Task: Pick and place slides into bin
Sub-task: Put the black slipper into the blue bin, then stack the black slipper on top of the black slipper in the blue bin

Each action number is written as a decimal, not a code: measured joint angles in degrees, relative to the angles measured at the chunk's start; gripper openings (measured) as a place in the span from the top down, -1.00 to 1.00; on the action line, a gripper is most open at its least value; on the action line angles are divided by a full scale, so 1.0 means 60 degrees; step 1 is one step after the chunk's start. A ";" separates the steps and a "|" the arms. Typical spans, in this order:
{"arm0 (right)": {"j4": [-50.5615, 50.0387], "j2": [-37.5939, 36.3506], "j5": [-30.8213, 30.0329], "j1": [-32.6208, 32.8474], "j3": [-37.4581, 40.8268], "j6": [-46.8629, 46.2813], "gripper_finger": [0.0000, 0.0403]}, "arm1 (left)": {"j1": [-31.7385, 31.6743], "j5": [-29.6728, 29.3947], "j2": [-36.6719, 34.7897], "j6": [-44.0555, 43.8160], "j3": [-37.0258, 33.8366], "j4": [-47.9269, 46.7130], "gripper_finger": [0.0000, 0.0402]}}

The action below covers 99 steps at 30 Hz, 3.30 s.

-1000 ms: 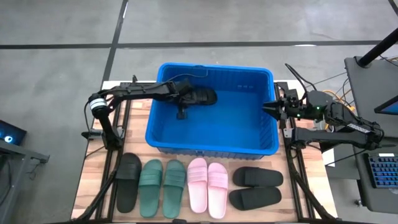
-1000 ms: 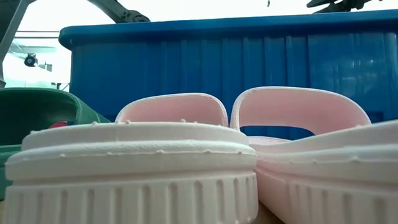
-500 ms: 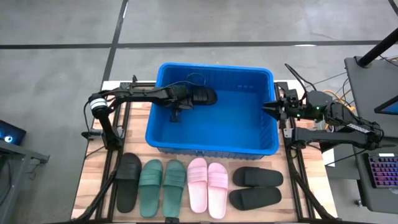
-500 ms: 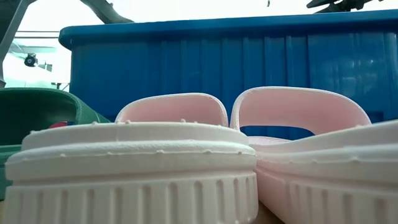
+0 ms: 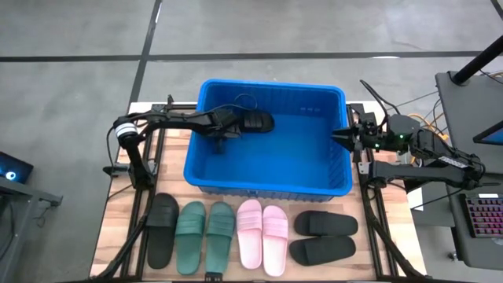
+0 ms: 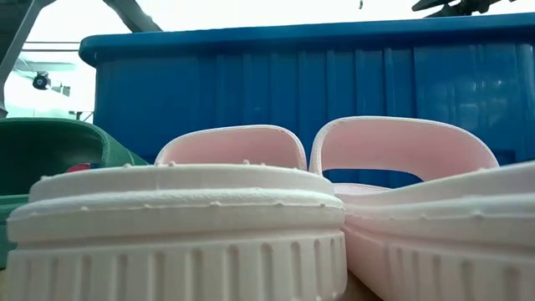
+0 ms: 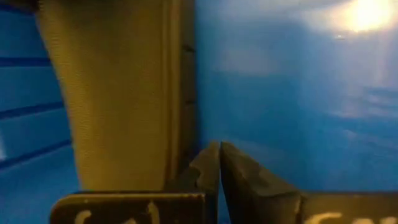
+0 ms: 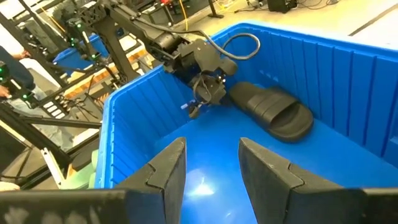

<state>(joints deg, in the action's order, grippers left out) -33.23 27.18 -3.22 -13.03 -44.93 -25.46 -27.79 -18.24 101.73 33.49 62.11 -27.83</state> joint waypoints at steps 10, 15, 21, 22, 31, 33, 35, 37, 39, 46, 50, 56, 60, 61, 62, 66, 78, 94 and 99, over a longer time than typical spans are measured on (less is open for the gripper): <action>0.0004 0.0004 0.0000 -0.0002 0.0000 -0.0115 0.31 | -0.0011 -0.0899 0.0369 -0.0181 0.0015 0.0197 1.00; 0.0004 0.0004 0.0003 -0.0001 0.0000 -0.0159 0.31 | -0.0018 -0.1249 0.0419 -0.0265 0.0015 0.0202 1.00; 0.0004 0.0004 0.0001 -0.0002 0.0000 -0.0159 0.31 | -0.0018 -0.1301 0.0370 -0.0265 0.0015 0.0192 1.00; 0.0004 0.0004 0.0000 -0.0002 0.0002 -0.0159 0.31 | -0.0018 -0.1293 0.0327 -0.0265 0.0015 0.0169 1.00; 0.0004 0.0004 0.0007 -0.0002 0.0007 -0.0107 0.31 | 0.0007 0.0409 0.0125 -0.0272 0.0018 -0.0514 1.00; 0.0004 0.0004 0.0007 -0.0001 0.0007 -0.0104 0.31 | 0.0022 0.0373 0.0126 -0.0272 0.0015 -0.0539 1.00; 0.0004 0.0004 0.0011 -0.0002 0.0007 -0.0093 0.31 | 0.0028 0.0315 0.0102 -0.0323 0.0032 -0.0573 1.00; 0.0002 0.0004 0.0015 -0.0002 0.0007 -0.0084 0.31 | 0.0022 0.0372 0.0049 -0.0495 0.0154 -0.0912 1.00; 0.0004 0.0004 0.0018 -0.0002 0.0007 -0.0083 0.31 | 0.0025 0.0722 -0.0066 -0.0535 0.0310 -0.1370 1.00; 0.0001 0.0004 0.0018 -0.0002 0.0007 -0.0056 0.31 | 0.0040 0.2301 -0.1109 -0.1588 0.0586 -0.1948 1.00; 0.0000 0.0004 0.0018 -0.0002 0.0007 -0.0006 0.31 | 0.0040 0.3136 -0.2204 -0.2292 0.0663 -0.1604 1.00; 0.0003 0.0004 0.0015 -0.0002 0.0007 0.0061 0.31 | 0.0040 0.3709 -0.3890 -0.4196 0.0663 -0.0278 1.00; 0.0004 0.0004 0.0015 -0.0002 0.0007 0.0027 0.31 | 0.0067 0.3871 -0.4970 -0.5034 0.0663 0.0381 1.00; 0.0003 0.0004 0.0015 0.0001 0.0007 0.0023 0.31 | 0.0090 0.4076 -0.5230 -0.5106 0.0663 0.0513 1.00; 0.0004 0.0004 0.0015 -0.0002 0.0007 0.0022 0.31 | 0.0124 0.4325 -0.5517 -0.5234 0.0663 0.0676 1.00; 0.0004 0.0016 0.0011 -0.0002 0.0007 -0.0004 0.31 | 0.0218 0.4918 -0.6560 -0.5942 0.0661 0.1113 1.00; 0.0026 0.0318 -0.0259 -0.0002 0.0011 0.0001 0.31 | 0.0251 0.6017 -0.8138 -0.7943 0.0659 0.3503 0.92; 0.0078 0.1062 -0.0233 -0.0001 0.0011 -0.0001 0.31 | 0.0291 0.9274 -0.9064 -1.0279 0.0652 0.1049 0.17; 0.0073 0.1302 -0.0233 -0.0002 0.0011 -0.0002 0.31 | 0.0291 0.8868 -0.9758 -1.0301 0.0656 -0.1380 0.17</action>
<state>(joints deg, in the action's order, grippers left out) -32.80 34.99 -4.62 -13.04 -44.86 -25.47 -26.04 34.97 43.18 -28.32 66.04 -36.11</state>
